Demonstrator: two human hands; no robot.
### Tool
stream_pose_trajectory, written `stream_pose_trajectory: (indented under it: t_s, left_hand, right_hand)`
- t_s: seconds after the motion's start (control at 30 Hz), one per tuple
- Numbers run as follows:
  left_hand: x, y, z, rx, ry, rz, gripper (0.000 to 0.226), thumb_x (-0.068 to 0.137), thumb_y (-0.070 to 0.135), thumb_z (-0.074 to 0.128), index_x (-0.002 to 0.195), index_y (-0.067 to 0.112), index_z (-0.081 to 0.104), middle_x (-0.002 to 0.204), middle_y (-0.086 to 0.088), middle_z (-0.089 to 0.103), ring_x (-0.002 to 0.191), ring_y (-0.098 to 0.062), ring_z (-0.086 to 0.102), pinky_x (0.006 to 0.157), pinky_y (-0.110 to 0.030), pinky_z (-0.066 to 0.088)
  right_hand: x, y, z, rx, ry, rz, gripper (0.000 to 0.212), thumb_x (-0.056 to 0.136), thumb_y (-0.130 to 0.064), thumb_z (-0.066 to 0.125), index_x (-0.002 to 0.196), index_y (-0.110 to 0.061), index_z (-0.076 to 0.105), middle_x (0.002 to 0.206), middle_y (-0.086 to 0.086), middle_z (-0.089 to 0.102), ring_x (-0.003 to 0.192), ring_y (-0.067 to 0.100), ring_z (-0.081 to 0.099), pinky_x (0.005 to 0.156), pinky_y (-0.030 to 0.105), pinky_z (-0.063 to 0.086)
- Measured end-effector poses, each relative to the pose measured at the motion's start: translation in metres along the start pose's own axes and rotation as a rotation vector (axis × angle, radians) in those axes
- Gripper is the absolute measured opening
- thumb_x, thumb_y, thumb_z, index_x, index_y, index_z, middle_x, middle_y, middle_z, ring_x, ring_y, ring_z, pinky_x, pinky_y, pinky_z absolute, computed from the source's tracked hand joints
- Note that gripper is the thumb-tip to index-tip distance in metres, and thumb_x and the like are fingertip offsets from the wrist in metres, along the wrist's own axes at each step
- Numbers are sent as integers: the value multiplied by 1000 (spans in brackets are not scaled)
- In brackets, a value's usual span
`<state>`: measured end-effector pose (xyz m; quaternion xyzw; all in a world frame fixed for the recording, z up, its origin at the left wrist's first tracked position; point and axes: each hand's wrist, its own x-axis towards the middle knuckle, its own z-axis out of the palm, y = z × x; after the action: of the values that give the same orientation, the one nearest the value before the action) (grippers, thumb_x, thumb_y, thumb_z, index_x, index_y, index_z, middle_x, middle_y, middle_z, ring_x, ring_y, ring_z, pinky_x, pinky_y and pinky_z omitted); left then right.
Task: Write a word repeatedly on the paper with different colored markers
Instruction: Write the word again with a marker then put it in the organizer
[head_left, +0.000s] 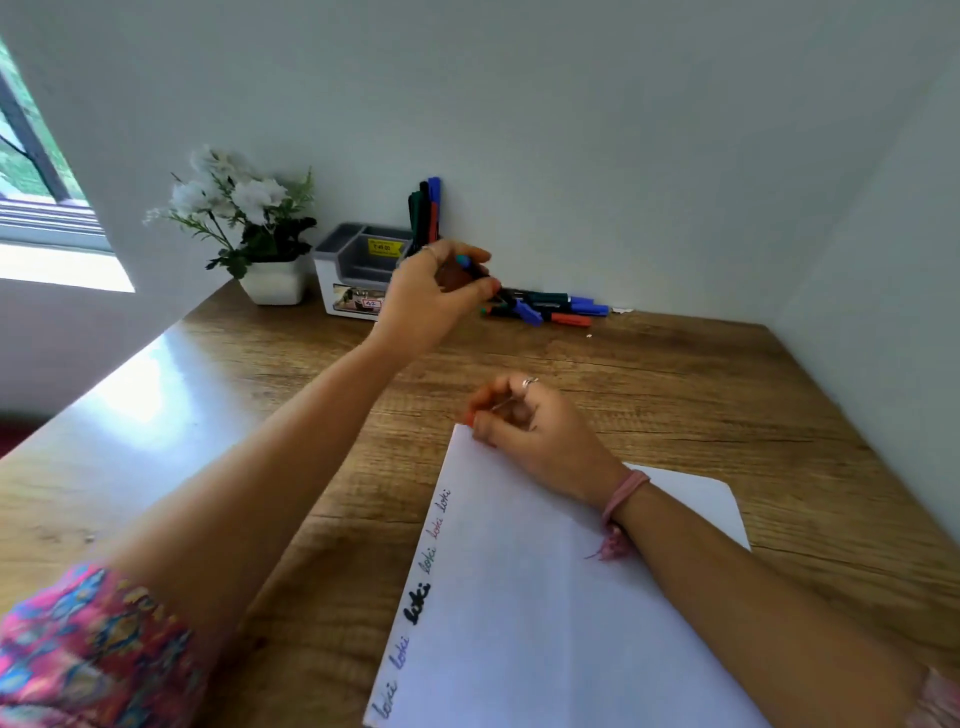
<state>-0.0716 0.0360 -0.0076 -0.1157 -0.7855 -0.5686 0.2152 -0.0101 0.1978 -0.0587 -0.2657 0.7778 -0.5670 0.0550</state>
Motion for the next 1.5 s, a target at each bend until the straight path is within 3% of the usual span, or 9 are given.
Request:
stream_pose_trajectory:
  t_s: [0.17, 0.37, 0.47, 0.6, 0.73, 0.93, 1.17, 1.37, 1.5]
  left_hand:
    - [-42, 24, -27, -400, -18, -209, 22, 79, 13, 72, 100, 16, 65, 90, 2, 73, 88, -14, 68, 87, -34, 54]
    - [-74, 32, -18, -585, -167, -349, 14, 83, 7, 66, 96, 9, 66, 77, 3, 70, 71, -8, 65, 66, -21, 55]
    - [-80, 28, -11, -517, -220, -358, 14, 82, 11, 68, 96, 13, 67, 81, 3, 71, 79, -13, 67, 77, -28, 57]
    - [-84, 30, -11, -271, -353, -324, 10, 89, 26, 61, 95, 19, 63, 88, 4, 70, 84, -10, 68, 79, -24, 56]
    - [-87, 43, -15, -114, -600, -410, 26, 95, 39, 45, 83, 22, 62, 82, 1, 68, 79, -15, 65, 81, -28, 56]
    - [-90, 44, -8, 192, -531, -274, 36, 97, 47, 35, 91, 16, 53, 71, 5, 49, 60, -7, 44, 56, -24, 43]
    - [-90, 34, -5, -27, -438, -192, 47, 94, 45, 47, 94, 0, 61, 49, 9, 37, 37, -3, 30, 38, -15, 25]
    - [-71, 12, -48, 134, -714, -267, 74, 68, 73, 46, 108, 12, 57, 54, 10, 42, 43, -2, 32, 41, -18, 28]
    - [-63, -11, -57, 480, -683, -143, 43, 72, 61, 63, 102, 30, 63, 68, 7, 53, 60, -5, 47, 58, -20, 34]
  right_hand:
    - [1, -7, 0, 316, 173, 106, 11, 88, -19, 62, 93, -17, 52, 79, -11, 65, 56, 2, 49, 54, 20, 43]
    - [-5, -14, 2, 219, 33, 67, 29, 83, -31, 58, 106, -14, 61, 71, -15, 67, 56, -1, 52, 53, 17, 36]
    - [-8, -14, 2, 126, 19, 34, 25, 82, -33, 61, 101, -17, 68, 84, 6, 71, 65, 5, 52, 53, 15, 37]
    - [-7, -18, 2, 173, 115, 21, 11, 94, -12, 53, 93, -8, 63, 60, -11, 63, 53, 0, 55, 54, 14, 42]
    - [-7, -23, -2, 209, 146, 12, 14, 96, -11, 48, 88, -17, 58, 53, -12, 56, 50, 1, 53, 56, 19, 46]
    - [-7, -23, -5, 198, 61, -81, 14, 93, -16, 50, 94, -23, 62, 66, -12, 60, 59, 2, 49, 56, 17, 40]
    - [-5, -22, -4, 397, 77, -34, 20, 84, -27, 52, 100, -18, 60, 84, 7, 54, 74, 14, 50, 63, 23, 42]
    - [-4, -23, -5, 576, 244, 60, 11, 94, -18, 50, 91, -13, 58, 66, -3, 60, 60, 10, 58, 55, 24, 51]
    - [-10, -14, -1, 368, 161, 82, 10, 82, -11, 61, 83, -14, 52, 58, -2, 57, 52, 11, 54, 50, 22, 47]
